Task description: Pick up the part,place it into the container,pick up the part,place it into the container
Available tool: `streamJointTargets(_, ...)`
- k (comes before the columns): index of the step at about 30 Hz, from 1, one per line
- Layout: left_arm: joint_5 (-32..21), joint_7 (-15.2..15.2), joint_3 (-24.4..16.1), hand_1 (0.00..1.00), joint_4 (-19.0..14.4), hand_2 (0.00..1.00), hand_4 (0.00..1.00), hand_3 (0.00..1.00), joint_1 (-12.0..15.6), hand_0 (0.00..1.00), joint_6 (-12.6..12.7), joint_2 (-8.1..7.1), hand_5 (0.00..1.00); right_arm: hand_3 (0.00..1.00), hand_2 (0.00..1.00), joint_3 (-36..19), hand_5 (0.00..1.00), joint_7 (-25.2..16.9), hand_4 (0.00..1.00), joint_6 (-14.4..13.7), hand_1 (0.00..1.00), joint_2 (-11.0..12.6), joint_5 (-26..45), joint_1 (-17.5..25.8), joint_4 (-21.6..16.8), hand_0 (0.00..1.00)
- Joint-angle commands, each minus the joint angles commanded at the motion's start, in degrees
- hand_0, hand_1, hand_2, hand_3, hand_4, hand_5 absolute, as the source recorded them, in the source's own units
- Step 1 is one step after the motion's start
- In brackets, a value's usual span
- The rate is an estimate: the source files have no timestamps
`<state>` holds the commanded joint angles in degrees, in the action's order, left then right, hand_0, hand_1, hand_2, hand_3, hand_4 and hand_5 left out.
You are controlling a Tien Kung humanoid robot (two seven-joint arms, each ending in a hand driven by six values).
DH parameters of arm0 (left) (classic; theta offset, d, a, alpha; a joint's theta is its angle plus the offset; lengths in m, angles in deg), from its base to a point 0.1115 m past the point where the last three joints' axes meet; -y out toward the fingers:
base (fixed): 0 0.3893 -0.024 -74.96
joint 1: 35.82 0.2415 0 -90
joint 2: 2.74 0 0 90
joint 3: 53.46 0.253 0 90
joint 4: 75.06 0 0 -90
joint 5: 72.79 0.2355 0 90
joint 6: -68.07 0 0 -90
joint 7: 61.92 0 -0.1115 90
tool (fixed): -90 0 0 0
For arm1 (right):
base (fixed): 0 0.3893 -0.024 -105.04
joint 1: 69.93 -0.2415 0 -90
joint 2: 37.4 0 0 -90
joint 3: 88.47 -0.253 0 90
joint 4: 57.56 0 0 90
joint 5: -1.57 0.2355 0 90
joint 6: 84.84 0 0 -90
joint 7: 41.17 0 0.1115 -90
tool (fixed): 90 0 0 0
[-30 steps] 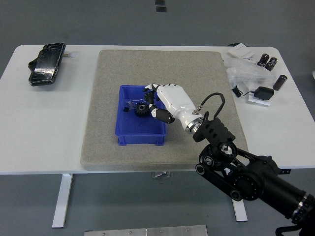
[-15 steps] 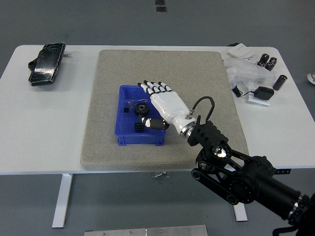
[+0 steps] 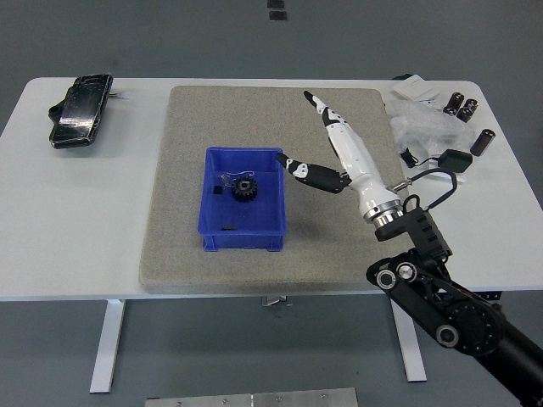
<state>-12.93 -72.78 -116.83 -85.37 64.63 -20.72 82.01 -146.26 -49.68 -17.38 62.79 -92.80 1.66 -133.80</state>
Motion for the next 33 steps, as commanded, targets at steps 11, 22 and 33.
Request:
streamJointTargets(11, 0.5, 0.1, -0.3, 0.566, 0.0, 0.563, 0.679, 0.605, 0.1, 0.642, -0.1, -0.73, 0.246, 0.803, 0.799, -17.1, 0.439, -13.3, 0.8, 7.7, 0.804, 1.0, 23.7, 9.7, 3.6, 0.866)
streamJointTargets(22, 2.2, -1.1, 1.0, 0.566, 0.0, 0.563, 0.68, 0.605, 3.1, 0.643, -0.7, -0.74, 0.246, 0.789, 0.787, -25.0, 0.485, -15.3, 0.819, 8.9, 0.799, 0.7, 42.7, 11.3, 3.7, 0.876)
streamJointTargets(33, 0.7, -0.7, 1.5, 0.565, 0.0, 0.563, 0.68, 0.605, 3.4, 0.642, -0.6, -1.14, 0.246, 0.77, 0.779, -26.5, 0.527, -15.4, 0.82, 9.6, 0.798, -0.7, 44.6, 10.0, 5.4, 0.877)
